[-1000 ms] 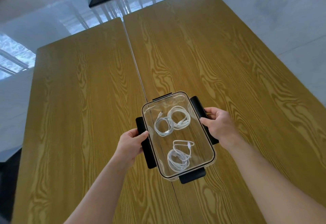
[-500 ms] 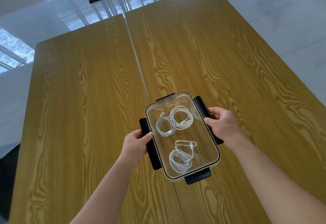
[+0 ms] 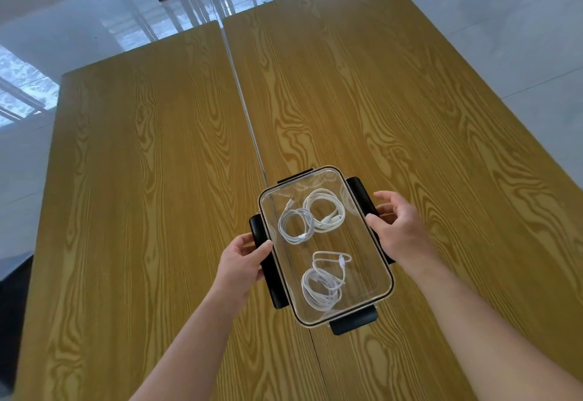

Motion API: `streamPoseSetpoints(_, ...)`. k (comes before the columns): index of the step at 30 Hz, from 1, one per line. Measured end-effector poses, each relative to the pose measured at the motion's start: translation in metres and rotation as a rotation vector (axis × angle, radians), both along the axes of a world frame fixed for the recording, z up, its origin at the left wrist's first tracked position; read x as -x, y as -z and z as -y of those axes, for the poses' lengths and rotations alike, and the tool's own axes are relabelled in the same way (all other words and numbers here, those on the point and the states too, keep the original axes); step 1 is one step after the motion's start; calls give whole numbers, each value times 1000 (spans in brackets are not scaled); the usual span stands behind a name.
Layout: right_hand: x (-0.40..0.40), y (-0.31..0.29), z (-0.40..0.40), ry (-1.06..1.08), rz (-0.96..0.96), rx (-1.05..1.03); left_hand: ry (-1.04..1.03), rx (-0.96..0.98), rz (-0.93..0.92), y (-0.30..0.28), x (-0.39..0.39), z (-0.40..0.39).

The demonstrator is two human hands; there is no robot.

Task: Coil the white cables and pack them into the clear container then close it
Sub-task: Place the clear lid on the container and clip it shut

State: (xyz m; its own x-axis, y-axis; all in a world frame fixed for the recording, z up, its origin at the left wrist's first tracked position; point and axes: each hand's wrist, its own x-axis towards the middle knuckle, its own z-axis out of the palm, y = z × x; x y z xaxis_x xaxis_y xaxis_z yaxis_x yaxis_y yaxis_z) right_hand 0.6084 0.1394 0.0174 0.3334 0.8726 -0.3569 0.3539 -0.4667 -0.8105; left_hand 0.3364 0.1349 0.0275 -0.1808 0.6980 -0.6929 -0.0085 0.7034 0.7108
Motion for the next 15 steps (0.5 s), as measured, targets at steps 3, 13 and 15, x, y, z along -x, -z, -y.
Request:
streamPoseSetpoints(3, 3, 2, 6, -38, 152, -58, 48, -50, -236, 1, 2, 5)
streamPoseSetpoints(13, 13, -6, 20, -115, 250, -21, 193, -201, -464, -4, -12, 8)
streamPoseSetpoints(15, 13, -8, 19, -103, 231, -18, 161, -180, -427, -3, -12, 7)
